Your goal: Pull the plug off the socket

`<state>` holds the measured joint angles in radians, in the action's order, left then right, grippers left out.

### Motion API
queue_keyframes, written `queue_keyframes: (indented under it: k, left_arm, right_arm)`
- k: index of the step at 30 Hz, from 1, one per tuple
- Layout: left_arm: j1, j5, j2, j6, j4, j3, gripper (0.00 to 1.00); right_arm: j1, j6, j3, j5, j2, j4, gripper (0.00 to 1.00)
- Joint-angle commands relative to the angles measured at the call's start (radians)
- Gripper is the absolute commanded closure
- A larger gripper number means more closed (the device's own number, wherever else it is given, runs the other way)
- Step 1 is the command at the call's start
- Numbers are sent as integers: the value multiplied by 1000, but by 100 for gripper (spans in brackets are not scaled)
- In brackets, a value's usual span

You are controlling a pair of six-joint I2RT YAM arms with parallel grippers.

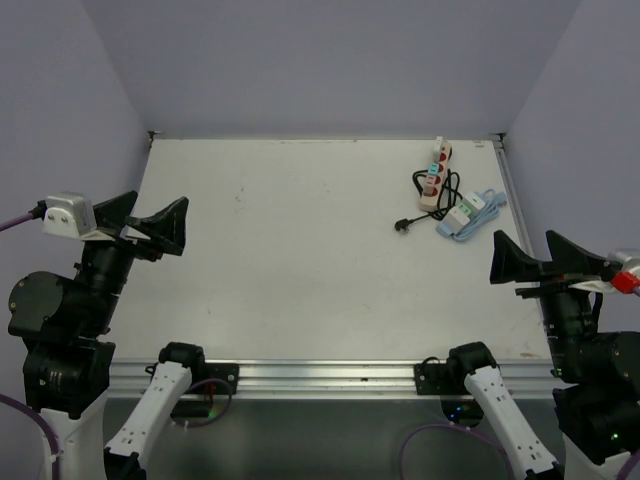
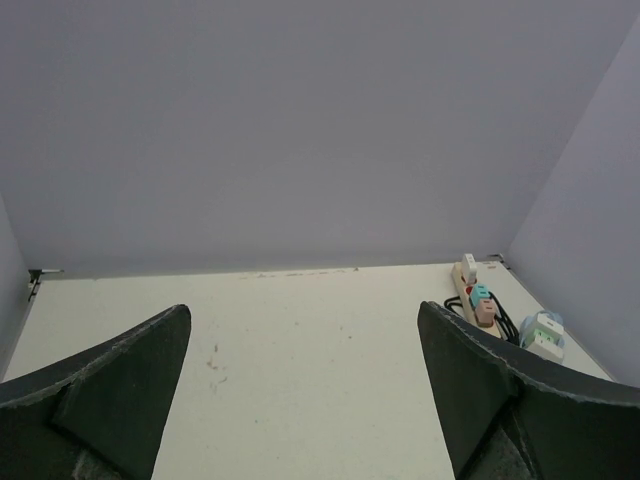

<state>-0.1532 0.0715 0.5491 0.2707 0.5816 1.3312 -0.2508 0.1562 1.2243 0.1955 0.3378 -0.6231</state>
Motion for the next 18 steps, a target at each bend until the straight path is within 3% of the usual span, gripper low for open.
queue_keyframes:
  k: [1,18]
  left_arm:
    - [-6,11,0,18,-34,-10,0]
    - [-8,17,-34,30,-62,-162,0]
  right_arm:
    - [-5,-4,7,7,-10,17,1]
    - [-5,118,-124,111,73,-52,1]
